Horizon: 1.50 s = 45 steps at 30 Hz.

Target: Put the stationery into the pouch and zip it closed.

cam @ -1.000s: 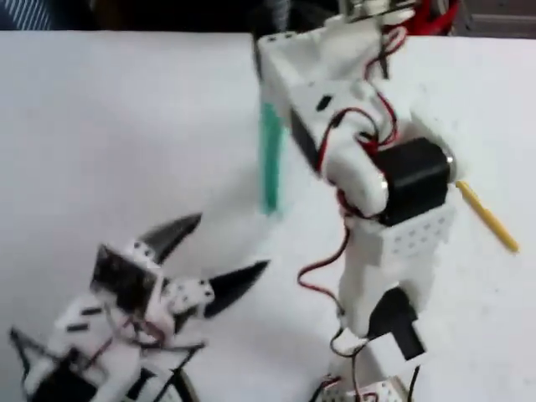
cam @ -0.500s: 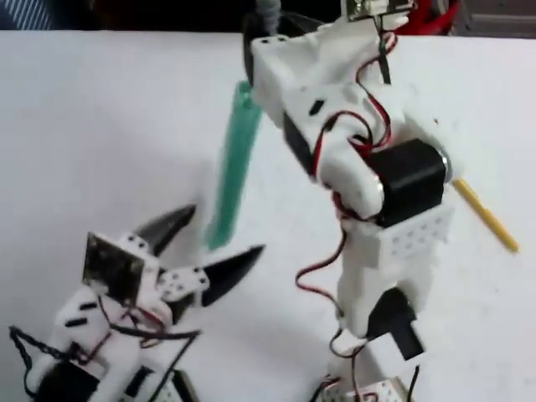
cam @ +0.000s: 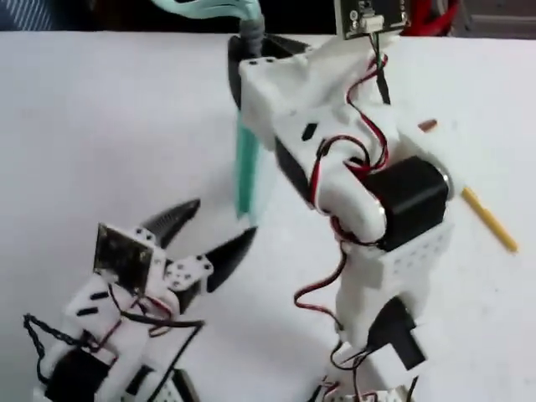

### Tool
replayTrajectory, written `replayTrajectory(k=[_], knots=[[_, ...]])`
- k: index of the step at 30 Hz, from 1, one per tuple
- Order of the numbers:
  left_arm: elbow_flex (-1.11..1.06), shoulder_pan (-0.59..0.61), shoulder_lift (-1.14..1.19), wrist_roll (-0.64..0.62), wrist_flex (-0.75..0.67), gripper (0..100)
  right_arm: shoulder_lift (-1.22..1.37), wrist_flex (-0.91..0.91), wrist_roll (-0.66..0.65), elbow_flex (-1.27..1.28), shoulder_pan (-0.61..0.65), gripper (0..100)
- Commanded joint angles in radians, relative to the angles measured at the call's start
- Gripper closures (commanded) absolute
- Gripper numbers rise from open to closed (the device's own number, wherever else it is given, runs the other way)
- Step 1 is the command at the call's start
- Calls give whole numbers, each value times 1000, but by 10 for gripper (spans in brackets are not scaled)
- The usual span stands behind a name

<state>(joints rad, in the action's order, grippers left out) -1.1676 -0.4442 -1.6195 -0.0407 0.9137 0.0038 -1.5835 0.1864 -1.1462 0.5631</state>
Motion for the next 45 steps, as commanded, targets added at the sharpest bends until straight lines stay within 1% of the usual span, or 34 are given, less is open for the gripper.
replayTrajectory(k=[1, 4, 6, 11, 14, 16, 24, 31, 32, 37, 41, 43, 45], knots=[[6, 7, -4, -6, -32, 698, -36, -1, 14, -6, 12, 981], [6, 53, -4, -8, -37, 697, -38, -1, 14, -6, 12, 981], [8, 62, -5, -9, -31, 695, -36, 7, 14, -6, 8, 981], [54, -15, -90, -3, 66, 694, -8, 76, 18, 29, -13, 981], [20, 27, -119, 57, 43, 694, 18, 81, 68, 51, -18, 981], [-5, 44, -119, 63, 25, 694, 24, 77, 77, 51, -10, 981], [-6, -16, -124, 63, 29, 694, 19, 93, 77, 44, 36, 981], [-11, -10, -124, 64, 40, 694, 10, 101, 75, 44, 31, 981], [-11, -7, -124, 64, 38, 695, 7, 94, 75, 40, 31, 981], [-11, 87, -124, 64, 20, 698, -48, 50, 77, 29, 31, 981], [-20, 90, -119, 64, 18, 701, -73, 15, 77, 31, 31, 981], [-55, 93, -122, 71, -21, 736, -73, -12, 77, 32, 25, 981], [-100, 93, -122, 72, -64, 795, -70, -31, 71, 38, -1, 981]])
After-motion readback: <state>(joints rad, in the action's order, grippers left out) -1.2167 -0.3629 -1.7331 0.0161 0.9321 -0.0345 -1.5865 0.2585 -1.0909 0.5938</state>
